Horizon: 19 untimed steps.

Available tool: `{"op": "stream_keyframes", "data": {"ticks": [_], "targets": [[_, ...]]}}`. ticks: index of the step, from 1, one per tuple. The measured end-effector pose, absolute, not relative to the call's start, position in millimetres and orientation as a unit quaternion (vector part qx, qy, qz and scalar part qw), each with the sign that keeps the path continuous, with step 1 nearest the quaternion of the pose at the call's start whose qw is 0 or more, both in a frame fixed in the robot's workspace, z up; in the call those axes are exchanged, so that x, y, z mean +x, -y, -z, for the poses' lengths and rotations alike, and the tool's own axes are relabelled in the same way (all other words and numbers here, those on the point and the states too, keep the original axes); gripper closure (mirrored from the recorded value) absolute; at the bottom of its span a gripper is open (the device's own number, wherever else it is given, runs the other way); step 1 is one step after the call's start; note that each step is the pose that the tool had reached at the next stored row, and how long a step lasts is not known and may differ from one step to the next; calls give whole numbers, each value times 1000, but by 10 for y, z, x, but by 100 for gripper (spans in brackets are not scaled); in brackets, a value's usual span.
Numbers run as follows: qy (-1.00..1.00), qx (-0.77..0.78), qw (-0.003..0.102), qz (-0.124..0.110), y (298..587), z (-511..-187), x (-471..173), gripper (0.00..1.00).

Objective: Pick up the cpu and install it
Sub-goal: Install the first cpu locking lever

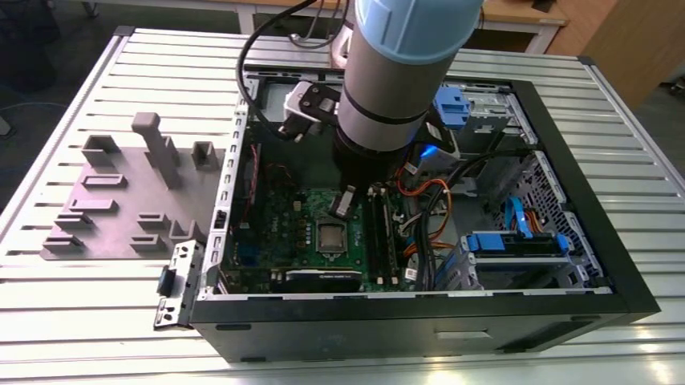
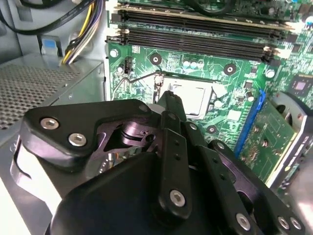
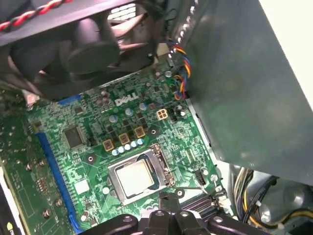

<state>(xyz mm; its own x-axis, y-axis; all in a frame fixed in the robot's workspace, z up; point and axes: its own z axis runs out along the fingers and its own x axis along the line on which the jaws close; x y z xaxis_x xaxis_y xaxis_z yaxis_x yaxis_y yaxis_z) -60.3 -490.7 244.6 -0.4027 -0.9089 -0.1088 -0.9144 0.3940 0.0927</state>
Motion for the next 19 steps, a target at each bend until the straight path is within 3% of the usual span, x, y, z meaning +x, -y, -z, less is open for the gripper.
{"op": "stream_keyframes", "data": {"ticks": [19], "targets": [[-760,-646,19,-66,4907,-2431,-602,89]]}}
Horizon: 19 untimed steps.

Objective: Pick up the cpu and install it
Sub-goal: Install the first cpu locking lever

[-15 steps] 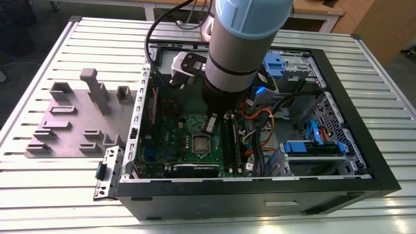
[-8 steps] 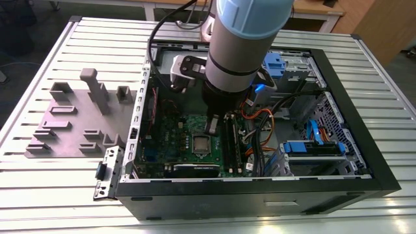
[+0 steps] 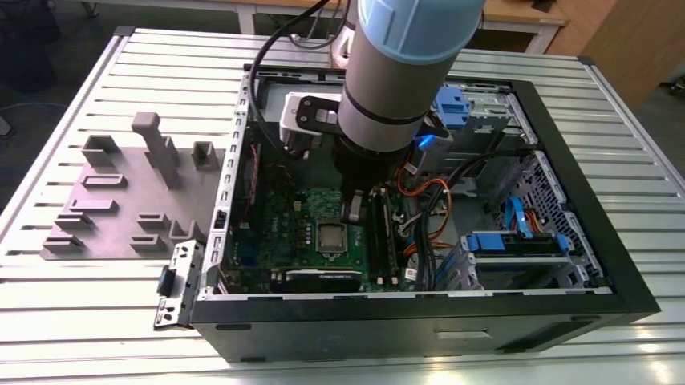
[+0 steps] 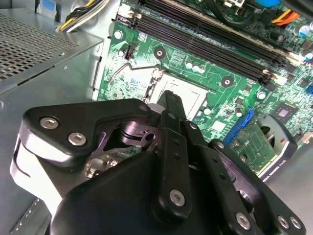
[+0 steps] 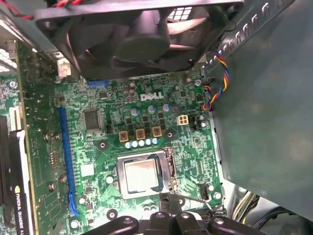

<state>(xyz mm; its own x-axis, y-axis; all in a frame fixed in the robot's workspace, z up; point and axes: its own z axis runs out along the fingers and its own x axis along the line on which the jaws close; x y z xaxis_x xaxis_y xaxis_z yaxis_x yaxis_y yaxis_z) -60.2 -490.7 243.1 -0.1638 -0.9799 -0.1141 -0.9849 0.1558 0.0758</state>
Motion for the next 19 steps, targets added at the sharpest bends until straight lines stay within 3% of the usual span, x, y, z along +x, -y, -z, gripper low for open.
{"op": "stream_keyframes", "data": {"ticks": [19], "targets": [[-760,-647,19,-66,4855,-2410,-514,89]]}}
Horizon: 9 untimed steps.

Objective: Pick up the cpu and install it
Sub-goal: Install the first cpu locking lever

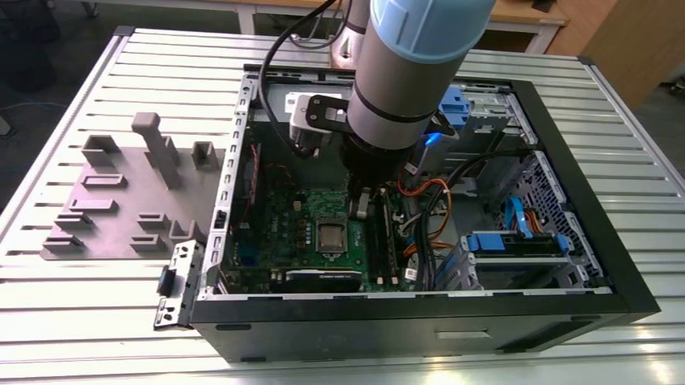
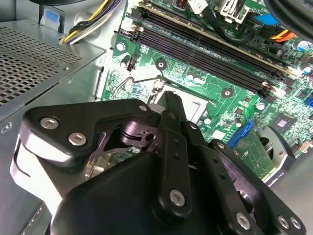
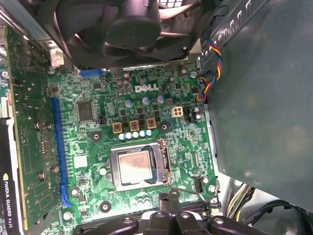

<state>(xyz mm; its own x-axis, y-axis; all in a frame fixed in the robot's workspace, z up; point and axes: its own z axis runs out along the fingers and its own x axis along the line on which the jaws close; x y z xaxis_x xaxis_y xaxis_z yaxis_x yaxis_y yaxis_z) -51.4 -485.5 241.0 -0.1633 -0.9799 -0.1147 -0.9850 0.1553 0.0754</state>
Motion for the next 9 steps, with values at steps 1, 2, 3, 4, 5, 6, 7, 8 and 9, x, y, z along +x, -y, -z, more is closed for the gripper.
{"op": "stream_keyframes", "data": {"ticks": [1,2,3,4,5,6,7,8,9], "targets": [[-760,-647,19,-66,4855,-2410,-514,89],[-760,-647,19,-66,4855,-2409,-514,89],[-760,-647,19,-66,4855,-2407,-514,89],[-760,-647,19,-66,4855,-2407,-514,89],[-760,-647,19,-66,4855,-2407,-514,89],[-760,-647,19,-66,4855,-2407,-514,89],[-760,-647,19,-66,4855,-2407,-514,89],[-760,-647,19,-66,4855,-2407,-514,89],[-760,-647,19,-66,4855,-2407,-514,89]]}}
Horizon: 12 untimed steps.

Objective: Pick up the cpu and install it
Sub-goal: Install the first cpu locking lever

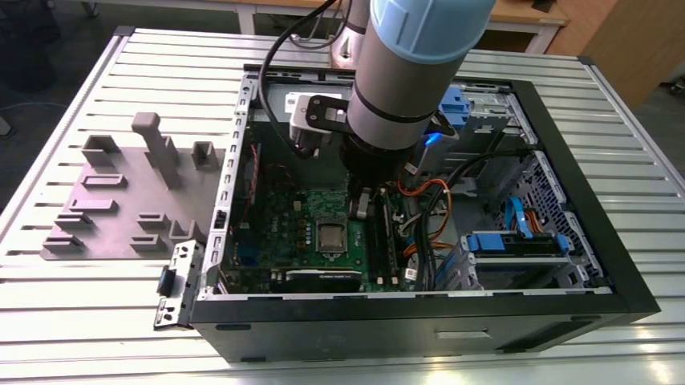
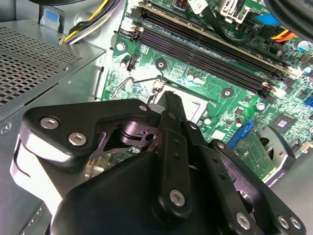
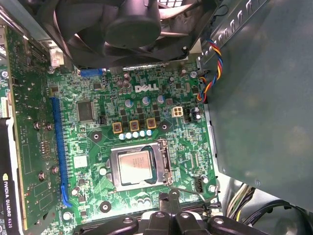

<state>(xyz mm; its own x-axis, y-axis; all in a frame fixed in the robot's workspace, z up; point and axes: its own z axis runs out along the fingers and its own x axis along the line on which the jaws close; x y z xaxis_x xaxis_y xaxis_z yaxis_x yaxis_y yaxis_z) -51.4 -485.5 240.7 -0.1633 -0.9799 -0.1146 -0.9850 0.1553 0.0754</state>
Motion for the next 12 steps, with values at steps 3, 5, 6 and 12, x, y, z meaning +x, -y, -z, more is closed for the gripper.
{"op": "stream_keyframes", "data": {"ticks": [3,5,6,12], "targets": [[-760,-647,19,-66,4853,-2406,-513,89],[-760,-647,20,-66,4835,-2403,-509,89],[-760,-647,20,-66,4821,-2404,-503,89],[-760,-646,22,-69,4748,-2404,-438,89]]}}
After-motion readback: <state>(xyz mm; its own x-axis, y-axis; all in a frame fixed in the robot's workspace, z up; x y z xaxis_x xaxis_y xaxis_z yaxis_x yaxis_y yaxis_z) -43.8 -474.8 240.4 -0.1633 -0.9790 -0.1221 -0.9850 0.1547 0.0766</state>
